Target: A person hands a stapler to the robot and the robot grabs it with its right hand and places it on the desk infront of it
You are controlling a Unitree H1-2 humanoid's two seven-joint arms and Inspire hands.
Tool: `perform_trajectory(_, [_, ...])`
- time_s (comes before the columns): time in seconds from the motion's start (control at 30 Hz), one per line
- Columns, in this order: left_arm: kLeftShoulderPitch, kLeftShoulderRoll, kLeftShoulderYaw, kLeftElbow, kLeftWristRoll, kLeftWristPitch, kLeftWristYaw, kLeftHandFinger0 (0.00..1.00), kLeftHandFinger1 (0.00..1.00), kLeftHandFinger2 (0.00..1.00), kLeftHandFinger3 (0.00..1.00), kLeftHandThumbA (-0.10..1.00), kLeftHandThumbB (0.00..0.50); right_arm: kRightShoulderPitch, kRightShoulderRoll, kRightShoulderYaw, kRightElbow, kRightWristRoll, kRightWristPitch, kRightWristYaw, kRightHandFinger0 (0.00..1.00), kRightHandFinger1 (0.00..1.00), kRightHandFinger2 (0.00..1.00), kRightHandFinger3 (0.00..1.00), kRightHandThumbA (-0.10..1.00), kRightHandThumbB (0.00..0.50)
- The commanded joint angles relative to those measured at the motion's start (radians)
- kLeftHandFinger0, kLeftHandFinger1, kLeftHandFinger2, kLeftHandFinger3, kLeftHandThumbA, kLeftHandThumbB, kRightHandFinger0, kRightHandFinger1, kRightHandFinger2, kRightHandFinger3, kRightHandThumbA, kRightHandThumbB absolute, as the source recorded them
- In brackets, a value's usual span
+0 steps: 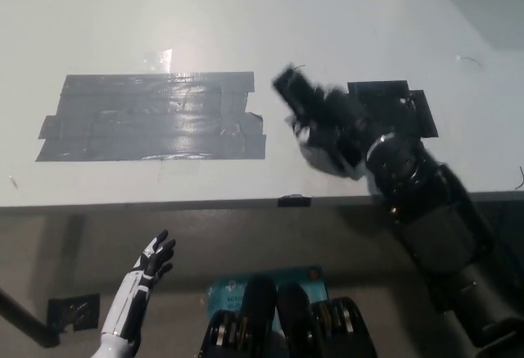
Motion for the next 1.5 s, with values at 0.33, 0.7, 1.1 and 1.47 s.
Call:
perform_trajectory(0.33, [-0.034, 0.02, -0.004, -0.039, -0.006, 0.004, -0.021, 1.0, 1.0, 1.0, 1.0, 1.0, 0.405, -0.094, -0.007, 0.023, 0.218, -0.034, -0.177, -0.039, 0.46, 0.8, 1.0, 1.0, 0.37, 0.288])
perform_trajectory(0.7, [-0.038, 0.022, -0.002, -0.031, -0.006, 0.01, -0.026, 0.99, 1.0, 1.0, 1.0, 1.0, 0.406, -0.086, -0.054, 0.011, 0.134, -0.049, -0.238, -0.046, 1.0, 1.0, 1.0, 1.0, 0.91, 0.446])
perform_trajectory(1.1, [-0.047, 0.022, -0.006, -0.035, -0.005, 0.026, -0.029, 0.95, 0.99, 0.98, 1.0, 1.0, 0.415, -0.094, -0.059, -0.098, -0.08, -0.076, -0.296, -0.198, 1.0, 1.0, 1.0, 1.0, 1.0, 0.426])
perform_trajectory(1.47, [-0.069, 0.024, -0.008, -0.035, 0.005, 0.035, -0.026, 0.95, 0.99, 0.99, 1.0, 1.0, 0.434, -0.03, -0.097, -0.251, -0.735, -0.005, -0.129, -0.098, 1.0, 1.0, 1.0, 1.0, 1.0, 0.436])
